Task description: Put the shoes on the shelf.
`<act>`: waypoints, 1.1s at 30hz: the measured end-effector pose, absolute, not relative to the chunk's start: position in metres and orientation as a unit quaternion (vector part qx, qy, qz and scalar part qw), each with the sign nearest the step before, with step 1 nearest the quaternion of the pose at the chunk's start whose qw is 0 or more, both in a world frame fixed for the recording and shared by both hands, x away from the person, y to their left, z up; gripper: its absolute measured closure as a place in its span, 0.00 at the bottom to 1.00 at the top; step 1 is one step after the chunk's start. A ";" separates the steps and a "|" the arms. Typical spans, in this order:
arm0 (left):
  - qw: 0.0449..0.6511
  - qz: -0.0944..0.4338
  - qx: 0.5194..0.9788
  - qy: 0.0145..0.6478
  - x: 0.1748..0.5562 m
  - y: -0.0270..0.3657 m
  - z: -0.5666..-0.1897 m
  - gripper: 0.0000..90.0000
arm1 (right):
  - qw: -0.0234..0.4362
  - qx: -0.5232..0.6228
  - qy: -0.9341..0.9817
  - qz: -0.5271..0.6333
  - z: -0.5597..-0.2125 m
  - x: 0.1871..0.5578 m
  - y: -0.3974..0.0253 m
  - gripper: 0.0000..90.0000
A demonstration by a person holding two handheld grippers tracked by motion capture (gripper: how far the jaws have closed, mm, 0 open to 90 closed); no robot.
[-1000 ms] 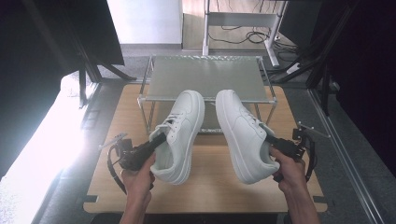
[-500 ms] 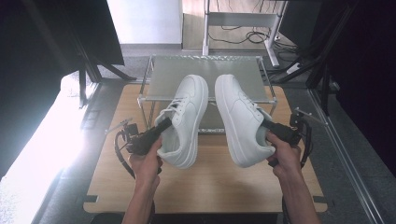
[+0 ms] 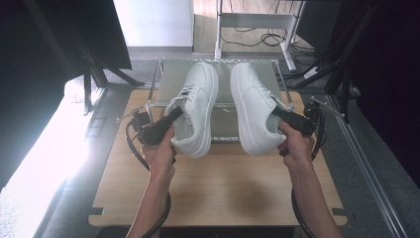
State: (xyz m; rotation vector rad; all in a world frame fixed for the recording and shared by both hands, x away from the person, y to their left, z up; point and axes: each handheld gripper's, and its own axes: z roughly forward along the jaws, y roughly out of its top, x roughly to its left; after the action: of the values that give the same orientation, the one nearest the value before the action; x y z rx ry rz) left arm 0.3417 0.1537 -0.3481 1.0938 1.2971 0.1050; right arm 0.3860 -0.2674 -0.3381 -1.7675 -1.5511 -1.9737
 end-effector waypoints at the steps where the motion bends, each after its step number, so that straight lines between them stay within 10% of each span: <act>1: 0.659 0.049 0.483 0.574 0.344 0.154 -0.346 0.93 | 0.033 -0.577 -0.506 -0.640 -0.337 0.389 -0.267 0.94; 33: 0.616 0.077 0.453 0.640 0.440 0.124 -0.322 0.92 | -0.021 -0.628 -0.494 -0.601 -0.317 0.470 -0.224 0.94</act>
State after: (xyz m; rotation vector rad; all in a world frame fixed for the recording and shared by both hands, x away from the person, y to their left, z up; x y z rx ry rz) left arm 0.4404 0.1236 -0.3225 1.0435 1.4732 0.1775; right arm 0.4704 -0.2243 -0.3168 -2.0004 -1.5747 -1.9125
